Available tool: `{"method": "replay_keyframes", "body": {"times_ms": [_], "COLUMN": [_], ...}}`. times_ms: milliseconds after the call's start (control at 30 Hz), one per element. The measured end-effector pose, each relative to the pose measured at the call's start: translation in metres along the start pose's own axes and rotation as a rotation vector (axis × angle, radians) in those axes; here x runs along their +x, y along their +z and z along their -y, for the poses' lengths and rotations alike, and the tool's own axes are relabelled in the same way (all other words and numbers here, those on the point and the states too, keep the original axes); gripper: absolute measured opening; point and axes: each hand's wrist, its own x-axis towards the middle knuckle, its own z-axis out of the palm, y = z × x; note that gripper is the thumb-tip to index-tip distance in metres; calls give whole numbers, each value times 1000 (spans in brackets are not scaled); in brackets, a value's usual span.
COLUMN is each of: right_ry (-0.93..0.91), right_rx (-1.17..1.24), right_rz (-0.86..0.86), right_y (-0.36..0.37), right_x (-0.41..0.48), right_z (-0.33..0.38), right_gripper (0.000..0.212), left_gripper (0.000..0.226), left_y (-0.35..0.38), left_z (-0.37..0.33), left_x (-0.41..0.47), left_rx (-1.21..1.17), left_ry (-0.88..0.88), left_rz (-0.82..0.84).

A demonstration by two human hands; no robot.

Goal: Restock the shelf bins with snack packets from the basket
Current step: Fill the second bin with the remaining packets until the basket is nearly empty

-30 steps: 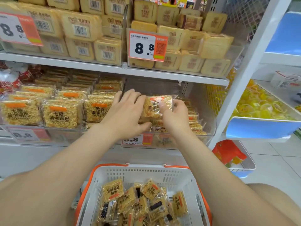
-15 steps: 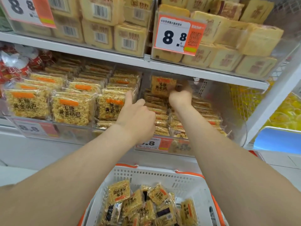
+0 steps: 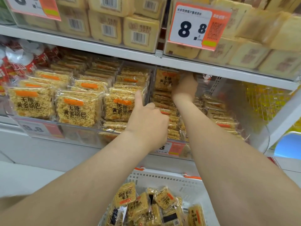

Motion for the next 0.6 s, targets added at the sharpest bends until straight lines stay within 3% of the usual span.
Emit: {"method": "replay_keyframes", "body": {"times_ms": [133, 267, 367, 500, 600], "right_ry": [-129, -234, -234, -287, -319], "right_rx": [-80, -152, -182, -262, -171], "right_rz": [92, 102, 169, 138, 162], "right_y": [7, 3, -3, -15, -26], "right_x": [-3, -4, -9, -30, -49], "right_z": [-2, -11, -12, -17, -19], "right_gripper": [34, 63, 72, 69, 49], "left_gripper": [27, 29, 29, 35, 25], "left_y": [-2, -3, -2, -5, -17], "left_z": [1, 1, 2, 4, 4], "left_x": [1, 0, 1, 2, -1], "left_rx": [-1, 13, 3, -23, -117], "left_ry": [-1, 1, 10, 16, 6], "left_rz": [0, 2, 12, 45, 71]}}
